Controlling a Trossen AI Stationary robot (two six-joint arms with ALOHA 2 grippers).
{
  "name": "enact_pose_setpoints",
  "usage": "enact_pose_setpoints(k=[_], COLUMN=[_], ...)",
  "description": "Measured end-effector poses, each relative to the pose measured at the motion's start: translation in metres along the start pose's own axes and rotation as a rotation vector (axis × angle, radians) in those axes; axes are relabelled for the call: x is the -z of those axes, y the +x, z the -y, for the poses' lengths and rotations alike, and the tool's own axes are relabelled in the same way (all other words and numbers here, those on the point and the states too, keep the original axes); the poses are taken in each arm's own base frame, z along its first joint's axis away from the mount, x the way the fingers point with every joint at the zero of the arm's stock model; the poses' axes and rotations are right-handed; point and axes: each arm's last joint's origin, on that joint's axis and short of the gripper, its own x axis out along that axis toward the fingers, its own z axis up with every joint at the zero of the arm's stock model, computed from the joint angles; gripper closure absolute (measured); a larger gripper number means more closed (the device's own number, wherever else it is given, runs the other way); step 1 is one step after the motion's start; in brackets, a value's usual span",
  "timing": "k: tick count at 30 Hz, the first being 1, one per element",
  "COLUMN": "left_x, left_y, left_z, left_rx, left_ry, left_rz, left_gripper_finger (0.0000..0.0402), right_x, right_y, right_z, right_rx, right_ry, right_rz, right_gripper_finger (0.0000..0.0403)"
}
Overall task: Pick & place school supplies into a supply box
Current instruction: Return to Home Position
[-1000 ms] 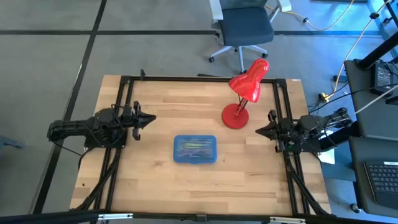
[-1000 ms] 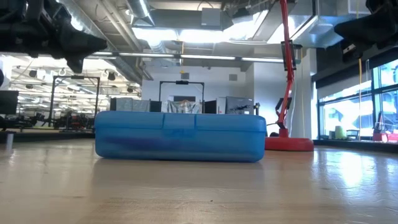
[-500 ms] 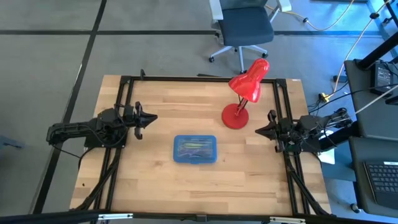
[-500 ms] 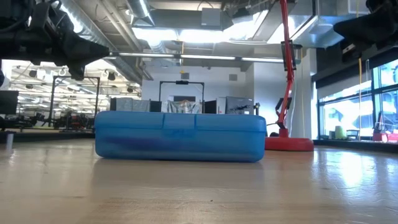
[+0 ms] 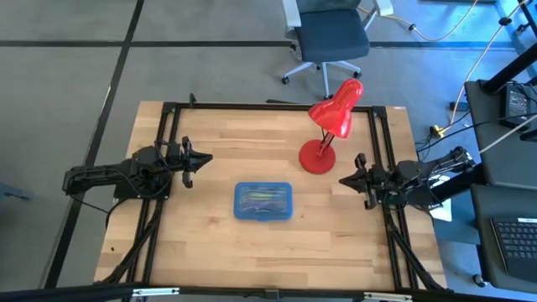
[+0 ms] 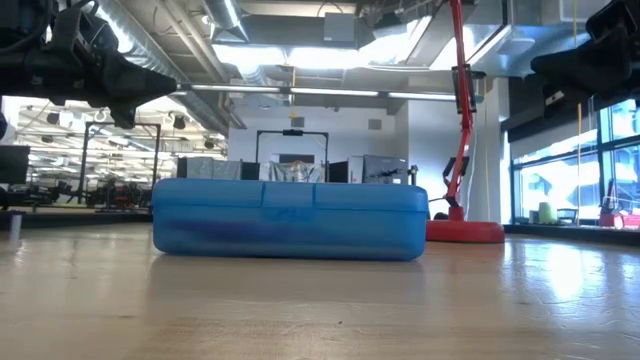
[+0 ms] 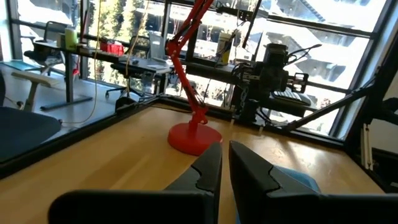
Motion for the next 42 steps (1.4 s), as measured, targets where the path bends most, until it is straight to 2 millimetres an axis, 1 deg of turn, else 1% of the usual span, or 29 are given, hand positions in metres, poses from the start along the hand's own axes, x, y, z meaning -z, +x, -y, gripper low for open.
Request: enact_pose_setpoints(k=[9, 28, 34, 42], left_x=[0.0000, -0.0001, 0.0000, -0.0001], left_y=[0.0000, 0.0000, 0.0000, 0.0000], left_z=[0.0000, 0.0001, 0.0001, 0.0001], left_rx=[0.001, 0.003, 0.003, 0.003], left_ry=[0.000, 0.000, 0.000, 0.000], left_rz=[0.000, -0.001, -0.001, -0.001], left_gripper_finger=[0.0375, 0.0378, 0.0373, 0.0379], right_x=[0.0002, 0.0002, 0.0003, 0.0003], right_y=[0.0000, 0.0000, 0.0000, 0.0000], right_z=[0.0000, 0.0000, 0.0000, 0.0000], right_rx=[0.000, 0.000, 0.000, 0.000], right_ry=[-0.048, -0.047, -0.047, -0.048], right_rz=[-0.002, -0.002, -0.003, -0.003], right_gripper_finger=[0.0395, 0.0395, 0.0395, 0.0395])
